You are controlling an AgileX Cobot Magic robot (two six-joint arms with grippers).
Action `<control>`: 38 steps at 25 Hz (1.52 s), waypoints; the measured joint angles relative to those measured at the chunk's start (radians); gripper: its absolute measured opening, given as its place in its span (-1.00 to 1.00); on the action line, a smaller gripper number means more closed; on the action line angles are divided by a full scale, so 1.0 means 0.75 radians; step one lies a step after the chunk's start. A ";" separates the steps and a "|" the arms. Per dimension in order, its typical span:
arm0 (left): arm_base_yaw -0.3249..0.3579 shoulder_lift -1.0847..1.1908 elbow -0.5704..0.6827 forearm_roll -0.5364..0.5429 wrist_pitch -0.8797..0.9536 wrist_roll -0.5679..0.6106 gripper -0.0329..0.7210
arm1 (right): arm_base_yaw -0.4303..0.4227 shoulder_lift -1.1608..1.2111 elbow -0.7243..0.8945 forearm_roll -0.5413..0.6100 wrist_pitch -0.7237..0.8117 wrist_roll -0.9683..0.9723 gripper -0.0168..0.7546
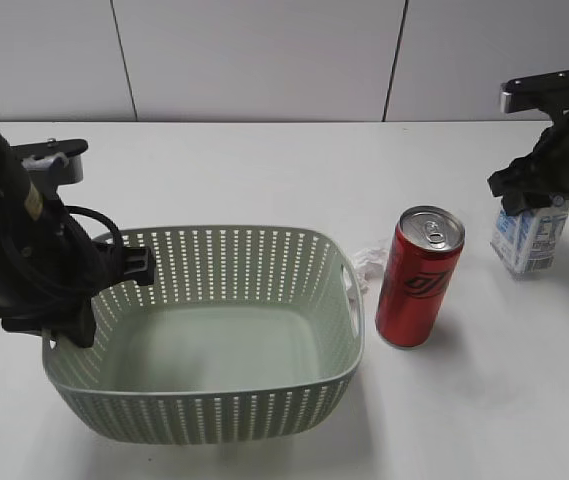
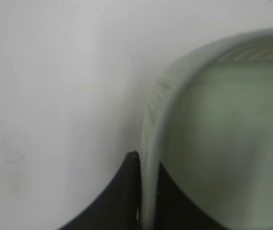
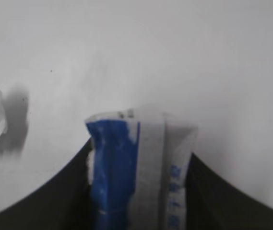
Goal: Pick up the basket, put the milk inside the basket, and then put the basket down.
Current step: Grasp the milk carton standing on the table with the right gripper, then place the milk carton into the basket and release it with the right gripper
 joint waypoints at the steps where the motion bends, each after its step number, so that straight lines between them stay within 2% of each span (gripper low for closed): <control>1: 0.000 0.000 0.000 0.010 -0.003 0.000 -0.92 | 0.000 -0.017 -0.018 0.000 0.039 0.000 -0.11; 7: 0.000 0.000 0.000 0.046 -0.029 0.001 -0.92 | 0.000 -0.199 -0.090 0.000 0.200 0.000 -0.11; 13: 0.000 0.000 0.000 0.088 -0.047 0.002 -0.92 | 0.000 -0.424 -0.085 0.003 0.392 -0.005 -0.11; 16: 0.000 0.000 0.000 0.093 -0.056 0.002 -0.92 | 0.000 -0.588 -0.041 0.041 0.416 -0.027 -0.12; 21: 0.000 0.000 0.000 0.066 -0.058 0.002 -0.92 | 0.000 -0.892 0.097 0.270 0.431 -0.185 -0.12; 26: 0.000 0.000 0.000 0.051 -0.066 0.002 -0.92 | 0.018 -1.068 0.136 0.592 0.445 -0.351 -0.12; 30: 0.000 0.000 0.000 0.031 -0.066 0.003 -0.92 | 0.173 -1.094 0.136 0.704 0.424 -0.407 -0.12; 35: 0.000 0.000 0.000 0.023 -0.069 0.003 -0.92 | 0.515 -0.977 0.136 0.712 0.303 -0.392 -0.12; 38: 0.000 0.000 0.000 0.022 -0.069 0.003 -0.92 | 0.707 -0.861 0.136 0.660 0.205 -0.342 -0.12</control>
